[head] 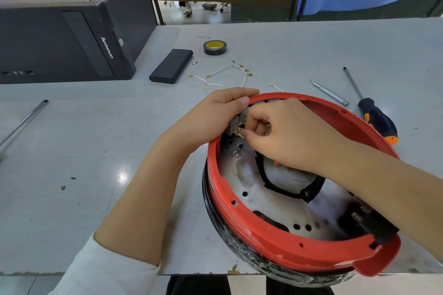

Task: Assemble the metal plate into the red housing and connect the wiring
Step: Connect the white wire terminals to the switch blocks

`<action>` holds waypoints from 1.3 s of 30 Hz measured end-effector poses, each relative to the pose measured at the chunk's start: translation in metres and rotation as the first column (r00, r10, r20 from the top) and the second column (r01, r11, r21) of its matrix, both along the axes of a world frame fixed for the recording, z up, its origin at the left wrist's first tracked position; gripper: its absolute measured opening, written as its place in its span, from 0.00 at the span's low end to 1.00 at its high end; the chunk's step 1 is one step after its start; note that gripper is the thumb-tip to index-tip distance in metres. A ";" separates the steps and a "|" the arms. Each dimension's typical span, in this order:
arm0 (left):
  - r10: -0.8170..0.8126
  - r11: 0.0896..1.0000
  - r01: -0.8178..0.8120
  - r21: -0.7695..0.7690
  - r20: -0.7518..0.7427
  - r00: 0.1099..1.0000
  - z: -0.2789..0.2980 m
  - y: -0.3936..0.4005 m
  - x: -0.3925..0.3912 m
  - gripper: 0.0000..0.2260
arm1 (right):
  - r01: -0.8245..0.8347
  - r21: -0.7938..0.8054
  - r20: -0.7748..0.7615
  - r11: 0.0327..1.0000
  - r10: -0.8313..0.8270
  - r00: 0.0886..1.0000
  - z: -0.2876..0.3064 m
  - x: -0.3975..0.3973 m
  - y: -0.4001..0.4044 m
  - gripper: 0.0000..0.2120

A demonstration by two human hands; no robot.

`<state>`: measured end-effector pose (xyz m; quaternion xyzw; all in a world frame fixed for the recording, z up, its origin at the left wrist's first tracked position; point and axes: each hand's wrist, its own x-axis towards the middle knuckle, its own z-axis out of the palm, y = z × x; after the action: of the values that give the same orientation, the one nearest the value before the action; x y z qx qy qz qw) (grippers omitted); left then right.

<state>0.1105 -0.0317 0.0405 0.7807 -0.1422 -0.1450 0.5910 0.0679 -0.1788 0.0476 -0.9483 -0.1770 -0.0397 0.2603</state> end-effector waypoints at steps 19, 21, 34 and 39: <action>-0.008 1.000 0.008 -0.022 -0.024 1.000 0.000 -0.001 -0.001 0.15 | -0.001 0.049 -0.106 0.999 0.006 0.994 0.007 0.005 -0.006 0.11; -0.011 0.999 0.008 -0.051 -0.051 0.999 0.000 0.001 0.000 0.15 | 0.045 0.179 -0.144 0.983 -0.019 0.989 0.012 0.004 -0.016 0.13; 0.014 0.996 -0.024 -0.086 -0.112 0.994 -0.004 -0.003 0.001 0.14 | -0.036 -0.093 -0.173 0.995 0.020 0.985 0.029 0.005 -0.035 0.05; 0.017 0.997 -0.026 -0.078 -0.111 0.994 -0.006 -0.001 0.003 0.13 | 0.054 0.138 -0.159 0.989 -0.032 0.987 0.052 0.031 -0.070 0.06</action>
<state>0.1139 -0.0329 0.0342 0.7488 -0.1065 -0.1758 0.6301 0.0990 -0.2487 0.0996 -0.9312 -0.1321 0.0168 0.3395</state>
